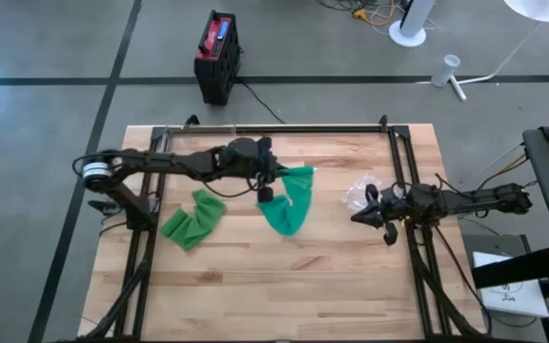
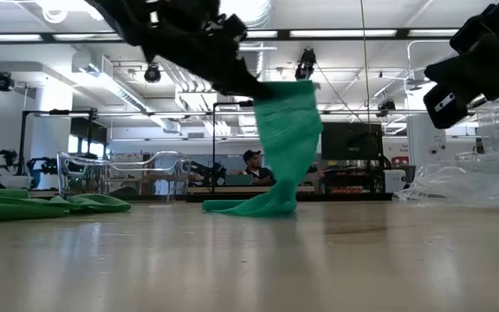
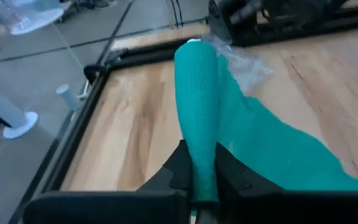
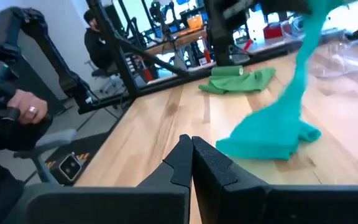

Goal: Roll bandage
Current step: Roll the blue bandage

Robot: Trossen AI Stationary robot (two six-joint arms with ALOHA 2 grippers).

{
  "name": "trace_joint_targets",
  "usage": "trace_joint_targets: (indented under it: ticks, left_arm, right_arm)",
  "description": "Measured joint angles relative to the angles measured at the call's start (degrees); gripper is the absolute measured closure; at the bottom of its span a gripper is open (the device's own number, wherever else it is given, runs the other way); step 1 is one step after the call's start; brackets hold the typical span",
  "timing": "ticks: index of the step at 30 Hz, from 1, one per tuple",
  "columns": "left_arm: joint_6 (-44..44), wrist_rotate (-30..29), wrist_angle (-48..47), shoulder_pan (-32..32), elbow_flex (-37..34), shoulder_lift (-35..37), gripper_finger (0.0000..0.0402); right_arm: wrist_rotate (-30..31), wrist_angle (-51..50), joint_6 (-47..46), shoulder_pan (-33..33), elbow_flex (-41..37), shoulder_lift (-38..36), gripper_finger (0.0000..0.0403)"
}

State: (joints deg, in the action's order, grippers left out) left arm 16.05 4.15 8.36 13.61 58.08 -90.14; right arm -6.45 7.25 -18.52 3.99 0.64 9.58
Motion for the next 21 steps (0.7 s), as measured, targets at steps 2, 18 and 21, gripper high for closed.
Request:
trace_joint_targets:
  ticks: [2, 18, 21]
  left_arm:
    - [-0.08, -1.74, 3.4, -0.04, -4.52, 2.58, 0.0387]
    - [12.64, -14.56, 11.63, 0.96, -18.67, 17.48, 0.0387]
    - [14.91, -14.42, 11.07, 0.9, -15.37, 19.17, 0.0373]
  right_arm:
    - [2.46, 3.18, 0.32, 0.0, 0.0, -0.02, 0.0401]
    - [11.8, 40.65, -0.06, 0.0, 0.02, -0.17, 0.0401]
    - [11.36, 40.01, 4.98, 0.0, 0.56, -0.09, 0.0401]
